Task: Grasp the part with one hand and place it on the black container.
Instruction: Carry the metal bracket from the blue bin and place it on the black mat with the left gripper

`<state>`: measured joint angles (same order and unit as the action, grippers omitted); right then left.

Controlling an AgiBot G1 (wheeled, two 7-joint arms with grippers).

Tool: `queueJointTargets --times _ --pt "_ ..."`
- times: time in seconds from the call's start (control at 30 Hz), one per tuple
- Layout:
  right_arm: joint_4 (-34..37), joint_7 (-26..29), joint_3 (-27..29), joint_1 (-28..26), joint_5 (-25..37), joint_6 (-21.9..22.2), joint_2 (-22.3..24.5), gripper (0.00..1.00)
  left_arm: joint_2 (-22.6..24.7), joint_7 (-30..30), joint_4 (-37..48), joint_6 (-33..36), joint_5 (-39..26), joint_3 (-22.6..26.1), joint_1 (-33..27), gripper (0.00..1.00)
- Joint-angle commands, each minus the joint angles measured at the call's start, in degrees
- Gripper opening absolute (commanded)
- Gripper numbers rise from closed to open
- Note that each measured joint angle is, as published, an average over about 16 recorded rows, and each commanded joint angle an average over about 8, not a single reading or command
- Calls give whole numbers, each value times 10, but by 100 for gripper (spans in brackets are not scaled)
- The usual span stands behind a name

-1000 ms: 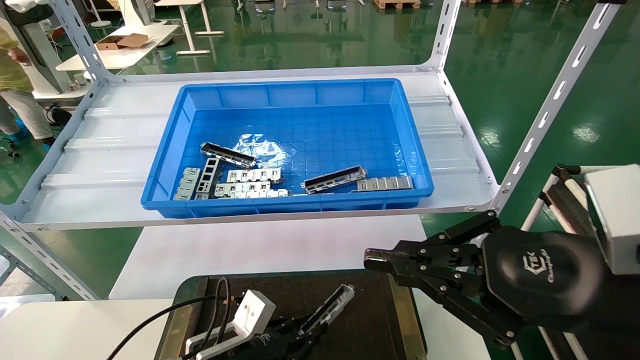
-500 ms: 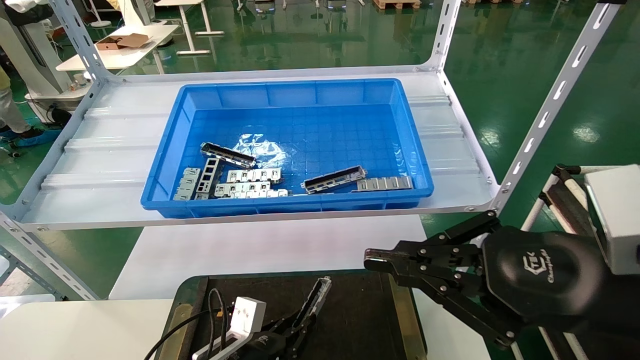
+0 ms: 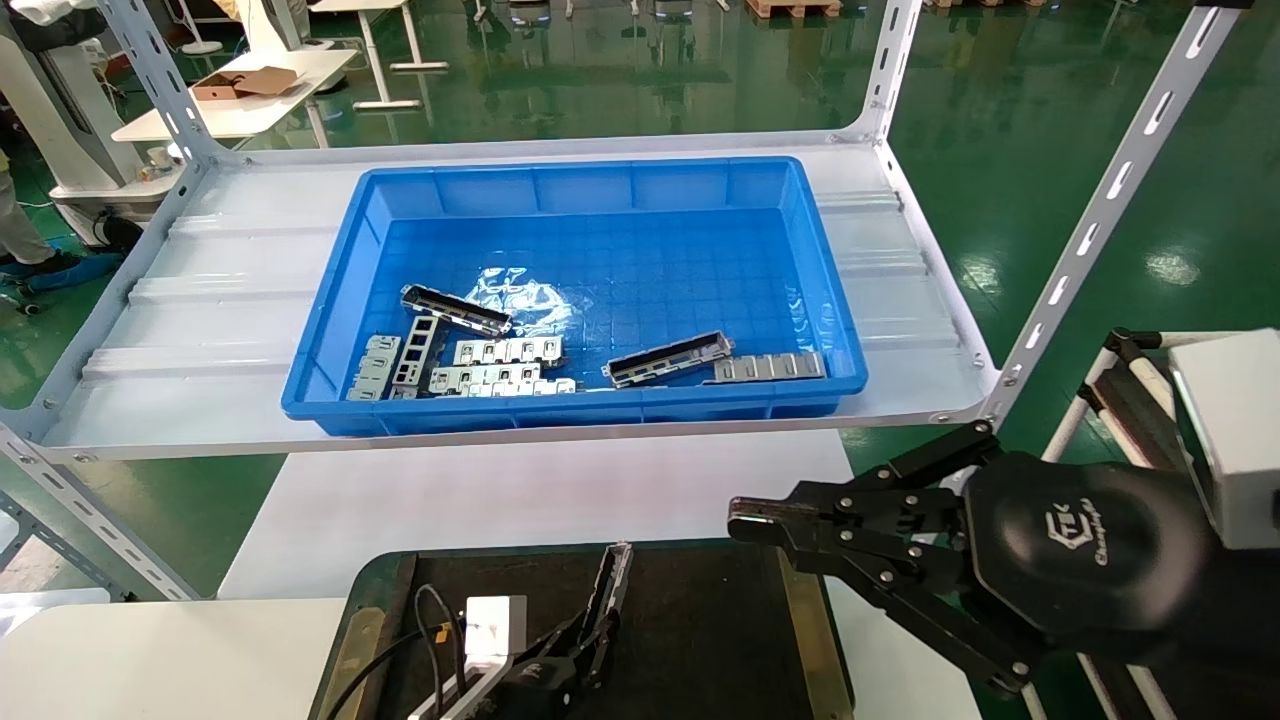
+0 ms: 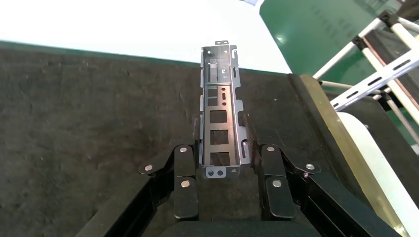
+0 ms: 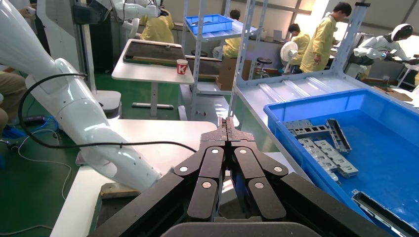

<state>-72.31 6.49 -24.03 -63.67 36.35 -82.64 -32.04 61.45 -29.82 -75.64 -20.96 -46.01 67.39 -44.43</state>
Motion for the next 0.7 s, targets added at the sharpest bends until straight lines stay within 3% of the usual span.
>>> queueJointTargets --times 0.03,0.3,0.7 --pt "0 0 0 0 0 0 0 0 8 10 0 -23 23 12 -5 0" --pt "0 0 0 0 0 0 0 0 46 52 0 -88 100 43 -32 0" --pt "0 0 0 0 0 0 0 0 87 42 31 -114 105 36 -31 0"
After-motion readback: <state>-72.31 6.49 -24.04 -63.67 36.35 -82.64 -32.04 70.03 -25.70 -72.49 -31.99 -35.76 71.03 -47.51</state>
